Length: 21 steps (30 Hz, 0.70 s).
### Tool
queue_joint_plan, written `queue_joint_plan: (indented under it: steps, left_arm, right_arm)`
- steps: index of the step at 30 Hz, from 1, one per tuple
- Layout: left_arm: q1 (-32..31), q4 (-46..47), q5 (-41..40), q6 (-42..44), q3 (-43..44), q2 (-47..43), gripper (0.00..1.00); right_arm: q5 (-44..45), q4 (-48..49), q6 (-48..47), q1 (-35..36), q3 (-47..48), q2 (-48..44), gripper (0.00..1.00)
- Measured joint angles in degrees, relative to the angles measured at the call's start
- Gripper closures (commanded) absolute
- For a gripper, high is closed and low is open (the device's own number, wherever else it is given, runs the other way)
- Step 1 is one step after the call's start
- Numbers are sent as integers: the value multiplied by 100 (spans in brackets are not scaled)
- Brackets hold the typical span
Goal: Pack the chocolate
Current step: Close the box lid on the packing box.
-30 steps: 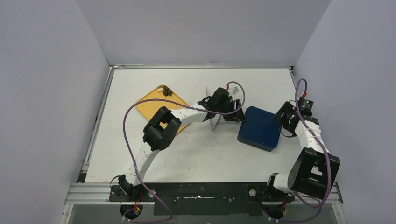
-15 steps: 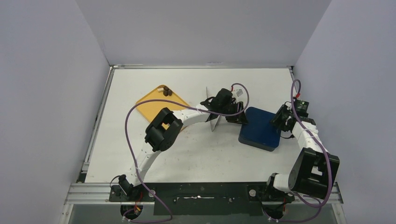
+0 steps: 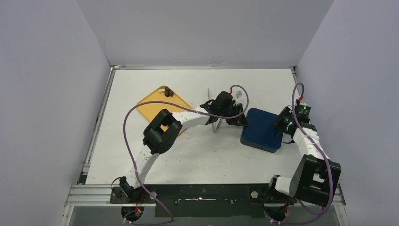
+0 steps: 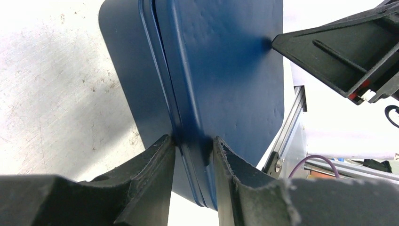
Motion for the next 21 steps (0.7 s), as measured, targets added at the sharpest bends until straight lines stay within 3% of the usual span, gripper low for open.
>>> queue_joint_plan:
  steps: [6,9,15,21]
  left_arm:
    - [9,0,17,-37,4,0,76]
    - [17,-52,28,-35,42,0,75]
    - [48,-492,37,66,267,11,57]
    - [142,-1185,-22,243,730,138,48]
  right_arm:
    - [48,-111,31,0,46,-9,65]
    - [42,-249,42,28,114,-9,59]
    - [240,-957,20,22,721,-9,37]
    - [297,-1038,-118,-313,1060,-4,34]
